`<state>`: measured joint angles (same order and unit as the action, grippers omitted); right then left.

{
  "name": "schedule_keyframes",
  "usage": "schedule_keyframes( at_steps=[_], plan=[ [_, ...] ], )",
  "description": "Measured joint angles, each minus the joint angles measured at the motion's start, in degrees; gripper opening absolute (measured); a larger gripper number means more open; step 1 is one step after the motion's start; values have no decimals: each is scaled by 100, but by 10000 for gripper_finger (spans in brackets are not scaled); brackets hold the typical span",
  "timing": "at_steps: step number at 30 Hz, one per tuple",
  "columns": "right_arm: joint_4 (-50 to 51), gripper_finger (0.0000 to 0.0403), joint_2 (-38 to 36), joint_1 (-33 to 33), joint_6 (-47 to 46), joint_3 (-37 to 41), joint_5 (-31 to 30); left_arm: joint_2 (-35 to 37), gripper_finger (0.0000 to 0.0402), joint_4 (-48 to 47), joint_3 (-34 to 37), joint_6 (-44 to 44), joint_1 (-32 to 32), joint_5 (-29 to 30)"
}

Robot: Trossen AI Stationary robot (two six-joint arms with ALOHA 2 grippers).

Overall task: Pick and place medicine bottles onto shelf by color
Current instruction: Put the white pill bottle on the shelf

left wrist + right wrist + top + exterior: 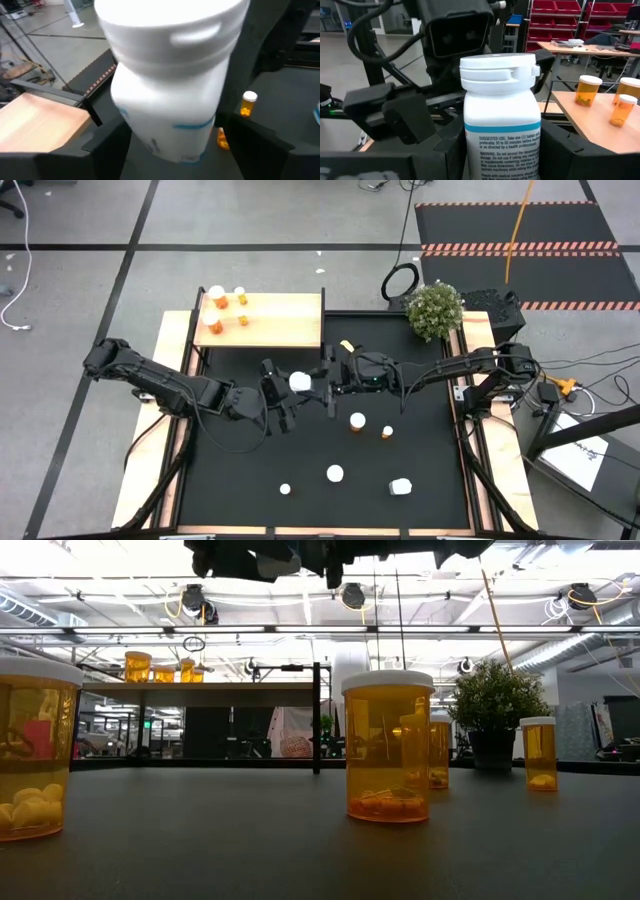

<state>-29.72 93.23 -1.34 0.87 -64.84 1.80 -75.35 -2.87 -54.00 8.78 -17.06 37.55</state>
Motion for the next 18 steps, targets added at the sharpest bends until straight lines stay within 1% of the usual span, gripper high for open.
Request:
schedule_keyframes(
  at_steps=[6, 9, 12, 18],
  plan=[
    [2, 178, 0, -29, 109, 0, 0, 0, 224, 17, 0, -12, 41, -174],
    [4, 178, 0, -32, 171, 0, 39, 6, 199, 16, 0, -14, 64, -220],
    [7, 178, 0, -34, 217, 0, 49, 9, 189, 10, 0, -14, 66, -240],
    [-33, 185, 2, -31, 181, -4, 11, 123, 197, -86, 0, 19, 70, -333]
  ],
)
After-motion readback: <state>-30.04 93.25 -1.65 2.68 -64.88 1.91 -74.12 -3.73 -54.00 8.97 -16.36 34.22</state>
